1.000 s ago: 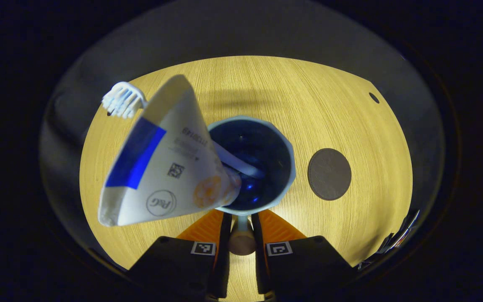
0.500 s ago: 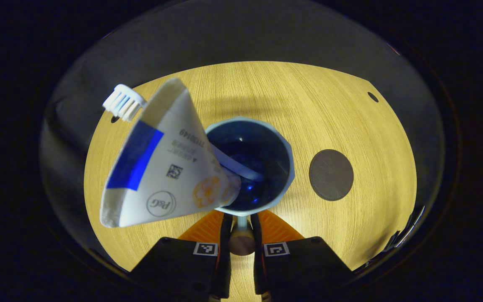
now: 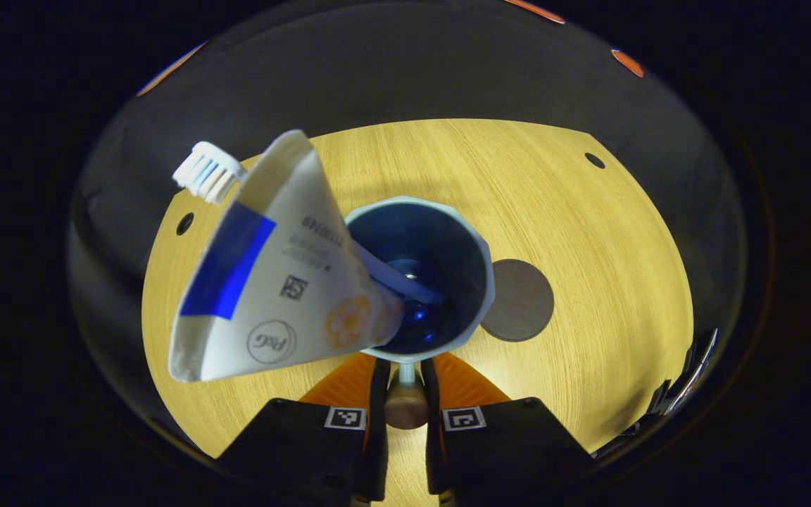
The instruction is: Put the toothbrush and toothpaste on the desktop into the cup, then pick up the cup and place it on the coaster on the desktop.
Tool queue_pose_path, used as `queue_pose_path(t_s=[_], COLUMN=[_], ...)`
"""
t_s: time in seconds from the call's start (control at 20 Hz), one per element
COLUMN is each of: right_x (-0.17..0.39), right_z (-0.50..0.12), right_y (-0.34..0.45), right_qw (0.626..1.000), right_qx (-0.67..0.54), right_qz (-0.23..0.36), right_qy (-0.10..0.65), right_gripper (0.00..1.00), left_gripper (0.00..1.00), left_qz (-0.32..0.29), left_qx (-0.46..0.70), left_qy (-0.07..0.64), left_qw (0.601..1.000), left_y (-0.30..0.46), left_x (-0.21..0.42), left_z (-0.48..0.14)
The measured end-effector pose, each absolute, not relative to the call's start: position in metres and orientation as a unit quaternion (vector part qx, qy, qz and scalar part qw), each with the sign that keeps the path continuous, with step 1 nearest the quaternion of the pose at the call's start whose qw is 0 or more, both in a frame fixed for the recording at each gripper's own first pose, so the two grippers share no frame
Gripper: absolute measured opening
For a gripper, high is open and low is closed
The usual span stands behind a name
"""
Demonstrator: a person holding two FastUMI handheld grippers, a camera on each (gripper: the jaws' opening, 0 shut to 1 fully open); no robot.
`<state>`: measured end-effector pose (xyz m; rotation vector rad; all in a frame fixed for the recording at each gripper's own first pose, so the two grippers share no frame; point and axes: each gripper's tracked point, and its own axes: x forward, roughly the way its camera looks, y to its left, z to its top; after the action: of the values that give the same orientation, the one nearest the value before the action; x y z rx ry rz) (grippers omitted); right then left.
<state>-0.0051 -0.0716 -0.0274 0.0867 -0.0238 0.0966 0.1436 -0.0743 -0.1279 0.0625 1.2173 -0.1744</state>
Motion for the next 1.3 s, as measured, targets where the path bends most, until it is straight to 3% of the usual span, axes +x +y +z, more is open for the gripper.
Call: queue_pose_path(t_s=[1.1, 1.3], right_x=[-0.040, -0.038], right_z=[-0.044, -0.049], right_y=[-0.116, -0.114], right_qw=[0.999, 0.999], right_qx=[0.046, 0.049], right_qz=[-0.006, -0.007], right_qy=[0.004, 0.011], right_gripper=[0.96, 0.96], left_gripper=[0.24, 0.34], left_qz=[-0.140, -0.142], left_qx=[0.052, 0.059], left_qy=[0.582, 0.563], left_qw=[0.800, 0.812], left_y=[-0.065, -0.059], left_x=[0.135, 0.137], left_z=[-0.123, -0.116])
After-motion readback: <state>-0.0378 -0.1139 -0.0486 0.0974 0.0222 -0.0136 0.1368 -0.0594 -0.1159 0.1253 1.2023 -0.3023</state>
